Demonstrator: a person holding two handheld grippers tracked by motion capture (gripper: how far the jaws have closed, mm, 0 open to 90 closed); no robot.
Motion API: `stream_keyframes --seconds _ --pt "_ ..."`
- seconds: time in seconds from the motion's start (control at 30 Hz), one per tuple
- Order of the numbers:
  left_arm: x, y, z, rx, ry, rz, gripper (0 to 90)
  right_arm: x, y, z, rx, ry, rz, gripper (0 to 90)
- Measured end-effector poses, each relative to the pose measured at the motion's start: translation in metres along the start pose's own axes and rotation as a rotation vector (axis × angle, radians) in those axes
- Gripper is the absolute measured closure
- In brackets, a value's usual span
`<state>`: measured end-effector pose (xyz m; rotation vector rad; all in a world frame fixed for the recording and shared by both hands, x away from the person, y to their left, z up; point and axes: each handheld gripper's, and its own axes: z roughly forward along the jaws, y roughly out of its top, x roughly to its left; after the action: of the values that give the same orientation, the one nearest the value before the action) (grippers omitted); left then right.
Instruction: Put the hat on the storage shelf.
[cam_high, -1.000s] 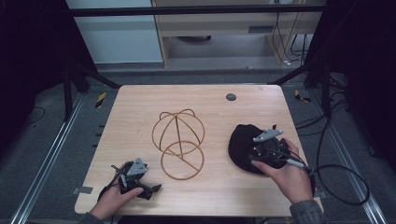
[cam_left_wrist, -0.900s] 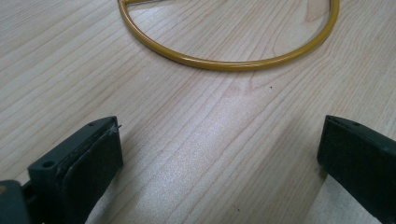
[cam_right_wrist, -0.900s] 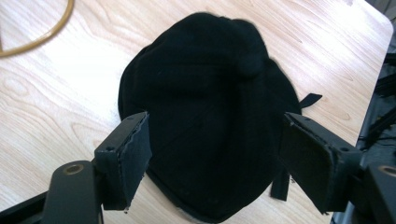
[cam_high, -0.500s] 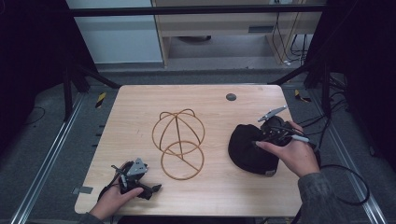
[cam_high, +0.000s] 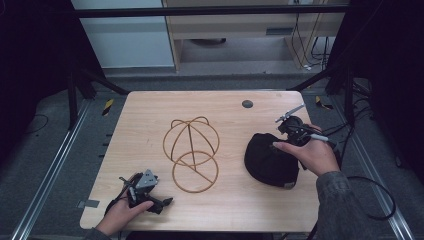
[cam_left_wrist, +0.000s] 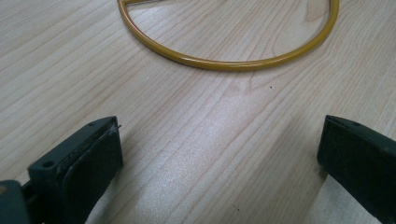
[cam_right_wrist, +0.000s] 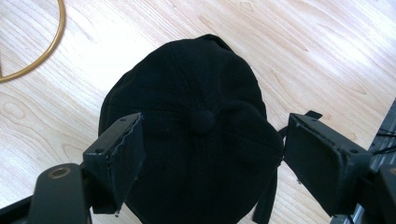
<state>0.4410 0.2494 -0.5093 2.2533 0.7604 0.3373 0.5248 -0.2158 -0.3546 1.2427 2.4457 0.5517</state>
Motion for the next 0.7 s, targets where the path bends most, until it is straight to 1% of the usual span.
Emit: stream_keyframes --seconds 0.07,0.13,0.17,0.27,0.3,0.4,0.43,0.47,0.5,0.57,0.6,0.63,0.67,0.7 --pt "0.0 0.0 0.0 0.0 0.0 0.0 0.0 -0.001 0.001 0.002 0.015 -0.008 0.0 21.6" --pt "0.0 0.0 0.0 0.0 0.0 0.0 0.0 -0.002 0.003 0.004 0.022 -0.003 -0.001 22.5" --pt "0.0 0.0 0.0 0.0 0.0 0.0 0.0 -0.003 0.004 0.005 0.025 0.002 0.007 22.8" --pt "0.0 0.0 0.0 0.0 0.0 0.0 0.0 -0.004 0.004 0.007 0.03 0.012 0.008 23.6" --pt "0.0 0.0 0.0 0.0 0.0 0.0 0.0 -0.006 0.005 0.008 0.033 0.027 0.012 23.6" --pt "0.0 0.0 0.0 0.0 -0.001 0.001 0.0 -0.007 0.005 0.01 0.036 0.035 0.017 24.5" --pt "0.0 0.0 0.0 0.0 -0.001 0.001 0.0 -0.009 0.006 0.014 0.044 0.042 0.017 25.1" --pt "0.0 0.0 0.0 0.0 -0.001 0.001 0.0 -0.009 0.006 0.014 0.044 0.042 0.017 25.1" --pt "0.0 0.0 0.0 0.0 -0.001 0.001 0.0 -0.01 0.006 0.018 0.056 0.043 0.019 25.4" --pt "0.0 0.0 0.0 0.0 -0.001 0.001 0.0 -0.012 0.007 0.024 0.064 0.054 0.022 26.4" --pt "0.0 0.0 0.0 0.0 -0.001 0.001 0.0 -0.012 0.007 0.024 0.064 0.054 0.022 26.4" --pt "0.0 0.0 0.0 0.0 -0.001 0.0 0.0 -0.013 0.007 0.026 0.066 0.075 0.028 27.3" --pt "0.0 0.0 0.0 0.0 -0.001 0.001 0.0 -0.014 0.008 0.028 0.066 0.085 0.036 28.0" --pt "0.0 0.0 0.0 0.0 -0.001 0.001 0.0 -0.014 0.008 0.032 0.073 0.083 0.029 28.2"
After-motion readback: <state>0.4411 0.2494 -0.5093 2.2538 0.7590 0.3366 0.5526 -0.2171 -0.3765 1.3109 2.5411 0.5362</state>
